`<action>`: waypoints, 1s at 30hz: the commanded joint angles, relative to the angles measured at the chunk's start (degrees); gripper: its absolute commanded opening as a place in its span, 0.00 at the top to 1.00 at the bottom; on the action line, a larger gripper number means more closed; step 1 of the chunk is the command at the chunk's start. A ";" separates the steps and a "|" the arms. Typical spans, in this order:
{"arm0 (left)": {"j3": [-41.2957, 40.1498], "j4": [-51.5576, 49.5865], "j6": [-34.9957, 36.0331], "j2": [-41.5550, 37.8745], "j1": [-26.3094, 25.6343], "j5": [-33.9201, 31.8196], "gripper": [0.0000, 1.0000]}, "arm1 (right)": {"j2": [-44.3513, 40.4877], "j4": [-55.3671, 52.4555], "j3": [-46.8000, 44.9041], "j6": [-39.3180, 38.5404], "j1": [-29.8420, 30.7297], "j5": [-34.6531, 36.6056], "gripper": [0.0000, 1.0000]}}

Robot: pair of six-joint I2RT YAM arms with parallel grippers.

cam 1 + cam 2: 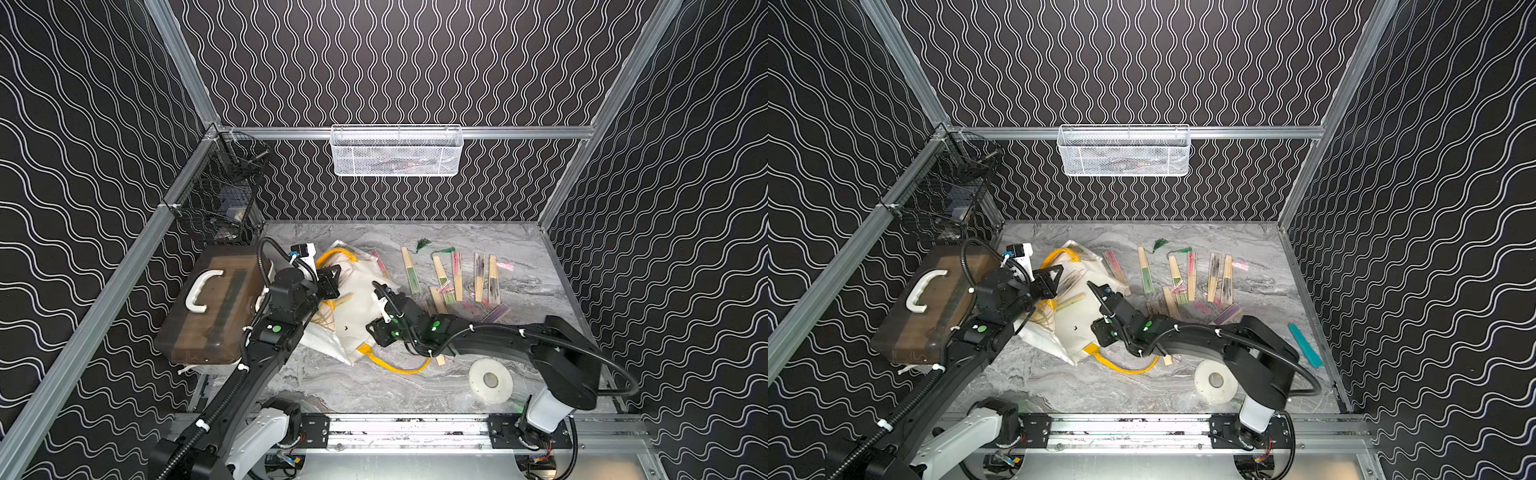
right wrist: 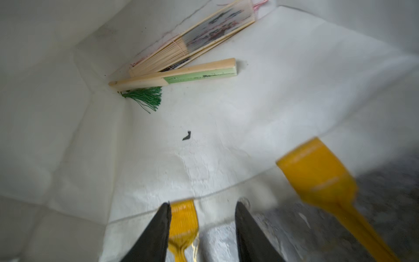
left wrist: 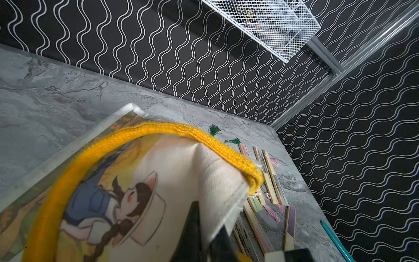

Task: Take out the folding fans from the tote bags
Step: Pick up the canvas bag from the center of the board, then pick up the folding fan from the canvas bag.

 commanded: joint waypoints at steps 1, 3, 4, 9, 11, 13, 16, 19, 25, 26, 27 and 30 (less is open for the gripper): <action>0.42 4.33 1.17 -0.07 0.16 1.22 1.00 | 4.54 4.90 2.36 -1.56 0.41 -1.33 0.53; -0.10 5.31 1.00 -0.15 0.13 1.76 1.00 | 7.88 5.23 4.13 -1.35 0.43 -0.63 0.53; -0.55 6.01 0.85 -0.25 0.16 1.95 1.00 | 9.36 5.81 5.77 -0.86 0.42 -0.26 0.53; -4.10 11.11 -0.12 -1.99 0.07 2.71 1.00 | 15.00 10.07 10.49 2.04 0.41 -1.79 0.46; -6.15 13.70 -0.97 -2.82 0.14 2.44 1.00 | 19.13 12.13 12.23 4.19 0.28 -3.00 0.42; -8.71 18.09 -1.83 -3.99 0.10 2.84 1.00 | 20.96 14.71 12.93 6.39 -0.05 -2.89 0.39; -13.41 27.23 -3.02 -6.18 0.08 3.66 1.00 | 22.73 18.36 13.38 10.75 -1.87 -4.87 0.34; -16.64 33.24 -3.34 -8.41 0.15 4.38 1.00 | 23.18 24.28 11.60 15.79 -4.79 -8.00 0.32; -20.55 43.30 -2.86 -11.69 0.12 8.37 1.00 | 21.85 32.95 8.77 18.69 -7.53 -13.10 0.28; -20.85 43.23 -2.59 -12.31 0.17 8.25 1.00 | 22.15 32.54 9.25 19.22 -7.73 -13.70 0.28; -21.04 42.55 -2.42 -12.77 0.13 7.98 1.00 | 22.50 31.87 9.79 19.69 -7.84 -13.95 0.28; -21.19 40.76 -2.39 -13.44 0.20 6.74 1.00 | 24.03 29.59 11.50 21.41 -8.12 -13.97 0.29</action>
